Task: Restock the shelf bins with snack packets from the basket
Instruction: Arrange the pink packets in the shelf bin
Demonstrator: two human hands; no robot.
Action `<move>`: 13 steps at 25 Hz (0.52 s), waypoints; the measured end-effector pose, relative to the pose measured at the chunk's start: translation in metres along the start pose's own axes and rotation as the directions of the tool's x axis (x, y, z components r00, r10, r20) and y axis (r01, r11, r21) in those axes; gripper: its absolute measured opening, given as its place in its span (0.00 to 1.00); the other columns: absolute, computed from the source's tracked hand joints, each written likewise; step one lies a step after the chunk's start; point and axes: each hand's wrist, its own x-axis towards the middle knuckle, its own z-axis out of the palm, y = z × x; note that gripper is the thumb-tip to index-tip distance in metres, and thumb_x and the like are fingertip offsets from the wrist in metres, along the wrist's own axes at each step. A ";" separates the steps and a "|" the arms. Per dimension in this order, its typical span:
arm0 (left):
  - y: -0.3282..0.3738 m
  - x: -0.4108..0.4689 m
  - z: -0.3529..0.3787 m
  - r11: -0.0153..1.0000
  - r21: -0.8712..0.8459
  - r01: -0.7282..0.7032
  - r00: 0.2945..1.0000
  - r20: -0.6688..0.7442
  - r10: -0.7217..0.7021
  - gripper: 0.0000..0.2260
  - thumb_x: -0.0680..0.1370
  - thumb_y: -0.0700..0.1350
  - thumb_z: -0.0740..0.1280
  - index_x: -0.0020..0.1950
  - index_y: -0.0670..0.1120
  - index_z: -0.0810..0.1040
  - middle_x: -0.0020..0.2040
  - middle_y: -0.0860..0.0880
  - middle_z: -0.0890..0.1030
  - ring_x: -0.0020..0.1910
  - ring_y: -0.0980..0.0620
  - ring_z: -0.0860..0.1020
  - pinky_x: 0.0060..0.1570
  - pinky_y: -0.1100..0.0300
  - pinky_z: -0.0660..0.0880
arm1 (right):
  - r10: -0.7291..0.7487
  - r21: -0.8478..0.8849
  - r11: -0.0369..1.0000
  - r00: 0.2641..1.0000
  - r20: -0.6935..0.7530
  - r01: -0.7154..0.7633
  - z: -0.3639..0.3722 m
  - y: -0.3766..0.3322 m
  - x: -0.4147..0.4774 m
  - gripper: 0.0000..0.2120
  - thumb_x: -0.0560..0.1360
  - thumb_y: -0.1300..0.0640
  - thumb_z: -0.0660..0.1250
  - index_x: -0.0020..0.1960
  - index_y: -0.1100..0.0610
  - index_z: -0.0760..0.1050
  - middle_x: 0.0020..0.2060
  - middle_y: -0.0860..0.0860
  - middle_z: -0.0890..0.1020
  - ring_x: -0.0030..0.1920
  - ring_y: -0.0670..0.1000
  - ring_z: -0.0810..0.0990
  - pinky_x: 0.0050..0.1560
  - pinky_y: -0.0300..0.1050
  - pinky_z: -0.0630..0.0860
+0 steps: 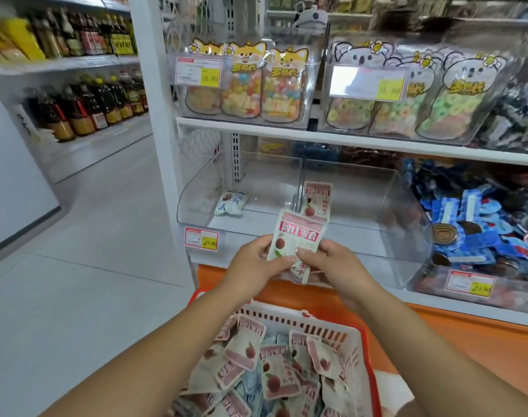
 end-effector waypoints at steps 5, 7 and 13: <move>0.006 0.053 -0.004 0.917 0.360 -0.172 0.956 -0.164 0.243 0.16 0.77 0.48 0.69 0.65 0.53 0.77 0.52 0.58 0.80 0.52 0.62 0.77 0.55 0.63 0.75 | -0.236 -0.101 0.972 0.882 -0.407 0.214 -0.054 -0.042 0.085 0.07 0.77 0.60 0.68 0.54 0.56 0.79 0.49 0.51 0.85 0.48 0.51 0.83 0.54 0.52 0.79; -0.002 0.071 -0.007 0.823 0.543 -0.168 0.955 -0.118 0.274 0.19 0.78 0.52 0.68 0.69 0.54 0.74 0.62 0.55 0.77 0.60 0.57 0.75 0.62 0.56 0.73 | -0.212 -0.282 0.955 0.875 -0.435 0.091 -0.075 -0.045 0.125 0.09 0.76 0.62 0.69 0.56 0.58 0.79 0.53 0.54 0.84 0.52 0.55 0.82 0.58 0.54 0.77; -0.004 0.096 -0.001 0.802 0.581 -0.138 0.987 0.010 0.162 0.18 0.80 0.57 0.60 0.70 0.59 0.71 0.65 0.61 0.76 0.58 0.62 0.76 0.61 0.58 0.73 | 0.142 -0.445 0.858 0.951 -0.276 -0.258 -0.084 -0.008 0.213 0.13 0.75 0.63 0.70 0.59 0.64 0.78 0.55 0.59 0.82 0.48 0.56 0.81 0.39 0.43 0.77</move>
